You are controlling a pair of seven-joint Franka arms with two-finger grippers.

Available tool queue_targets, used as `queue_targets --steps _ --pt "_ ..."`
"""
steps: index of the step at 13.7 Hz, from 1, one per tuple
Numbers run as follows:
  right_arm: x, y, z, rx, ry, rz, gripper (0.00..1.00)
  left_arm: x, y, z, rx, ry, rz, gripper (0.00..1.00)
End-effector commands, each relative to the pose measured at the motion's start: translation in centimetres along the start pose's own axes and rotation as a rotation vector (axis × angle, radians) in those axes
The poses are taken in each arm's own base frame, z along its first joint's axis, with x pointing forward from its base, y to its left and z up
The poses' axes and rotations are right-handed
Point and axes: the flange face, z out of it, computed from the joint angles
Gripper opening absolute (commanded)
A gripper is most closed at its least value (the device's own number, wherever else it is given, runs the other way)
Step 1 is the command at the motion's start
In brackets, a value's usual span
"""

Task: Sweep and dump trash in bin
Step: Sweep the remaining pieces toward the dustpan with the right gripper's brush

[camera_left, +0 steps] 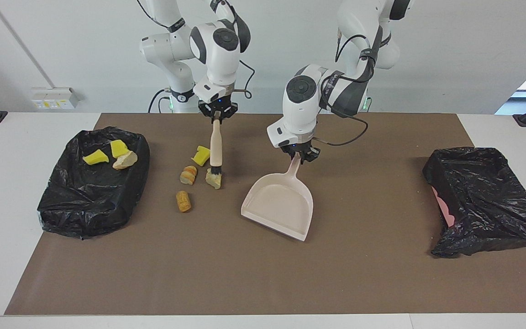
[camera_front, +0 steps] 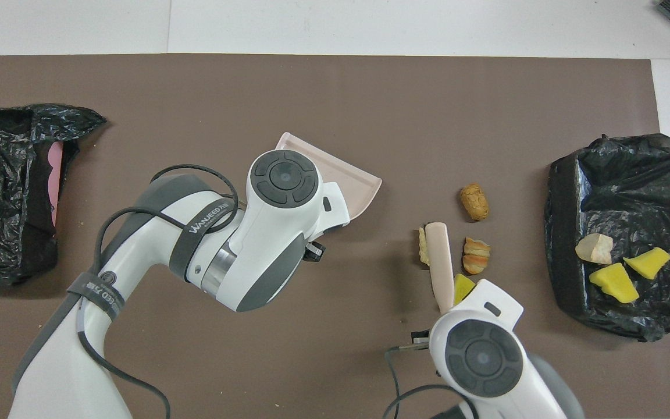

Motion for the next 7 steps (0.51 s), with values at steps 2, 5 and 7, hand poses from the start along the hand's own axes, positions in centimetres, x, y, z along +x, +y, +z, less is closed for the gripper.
queue_targets --steps 2,5,7 --pt "5.3 5.2 0.9 -0.065 0.013 -0.064 0.0 -1.1 -0.7 -0.1 0.024 -0.02 0.242 0.0" --pt "9.3 9.4 4.1 -0.152 -0.006 -0.092 0.0 -2.4 -0.4 0.6 0.093 -0.049 0.359 0.0" --pt "10.4 11.3 4.7 -0.207 0.012 -0.135 0.0 -2.9 0.4 0.8 0.114 -0.061 0.427 0.0"
